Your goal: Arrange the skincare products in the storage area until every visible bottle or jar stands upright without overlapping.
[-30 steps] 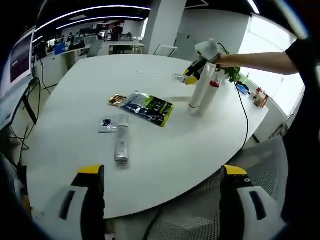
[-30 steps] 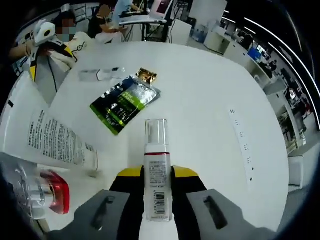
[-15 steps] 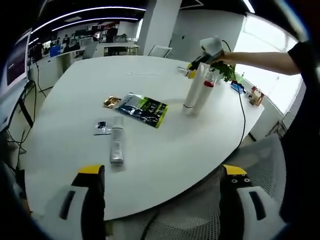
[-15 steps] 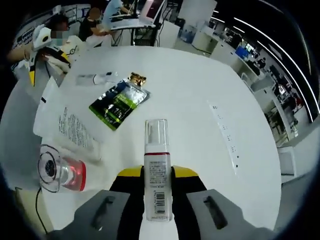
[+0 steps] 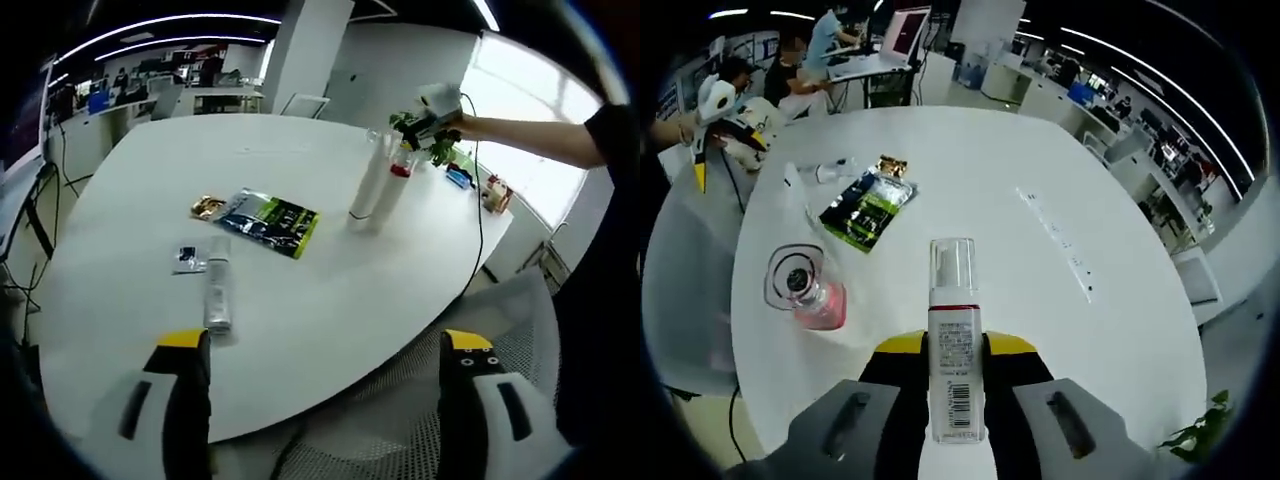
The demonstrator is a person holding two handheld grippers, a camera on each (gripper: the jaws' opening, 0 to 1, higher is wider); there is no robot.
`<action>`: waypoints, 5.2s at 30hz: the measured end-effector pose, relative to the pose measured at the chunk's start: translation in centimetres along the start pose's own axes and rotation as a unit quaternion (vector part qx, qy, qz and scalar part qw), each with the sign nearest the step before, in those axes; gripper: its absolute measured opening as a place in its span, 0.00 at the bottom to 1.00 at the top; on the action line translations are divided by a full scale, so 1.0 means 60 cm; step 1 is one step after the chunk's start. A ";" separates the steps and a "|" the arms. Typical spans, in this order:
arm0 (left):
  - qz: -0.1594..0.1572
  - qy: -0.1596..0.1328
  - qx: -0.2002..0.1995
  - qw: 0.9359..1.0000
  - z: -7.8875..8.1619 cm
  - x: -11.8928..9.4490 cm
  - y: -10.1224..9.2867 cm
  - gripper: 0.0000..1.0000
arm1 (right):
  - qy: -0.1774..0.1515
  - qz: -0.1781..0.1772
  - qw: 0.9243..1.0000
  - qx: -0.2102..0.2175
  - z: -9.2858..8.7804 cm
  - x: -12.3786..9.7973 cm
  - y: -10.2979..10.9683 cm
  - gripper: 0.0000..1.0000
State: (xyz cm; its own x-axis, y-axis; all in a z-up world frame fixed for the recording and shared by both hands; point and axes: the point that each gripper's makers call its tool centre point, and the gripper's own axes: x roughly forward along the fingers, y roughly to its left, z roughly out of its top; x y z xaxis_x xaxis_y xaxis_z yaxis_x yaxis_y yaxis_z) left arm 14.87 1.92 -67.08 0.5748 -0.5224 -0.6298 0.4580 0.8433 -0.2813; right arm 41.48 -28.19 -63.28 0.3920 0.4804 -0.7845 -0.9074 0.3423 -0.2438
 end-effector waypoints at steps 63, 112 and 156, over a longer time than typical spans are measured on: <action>-0.061 0.001 0.021 0.998 0.015 0.001 -0.049 0.87 | -0.373 0.101 0.881 0.273 0.139 -0.137 0.302 0.19; -0.308 -0.135 0.163 0.927 0.256 -0.038 -0.250 0.20 | -0.437 0.325 0.816 0.193 0.282 -0.165 0.456 0.20; -0.360 -0.049 0.333 0.870 0.256 0.049 -0.338 0.17 | -0.281 0.119 0.949 0.086 0.155 -0.110 0.405 0.21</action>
State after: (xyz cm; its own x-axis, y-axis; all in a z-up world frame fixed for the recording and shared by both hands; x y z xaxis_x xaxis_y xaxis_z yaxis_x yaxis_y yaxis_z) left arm 17.67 -18.64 -52.10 0.0156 -0.9210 -0.3892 0.9961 0.0482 -0.0743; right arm 18.27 -15.50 -58.72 0.2412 0.8984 -0.3670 -0.9613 0.2731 0.0368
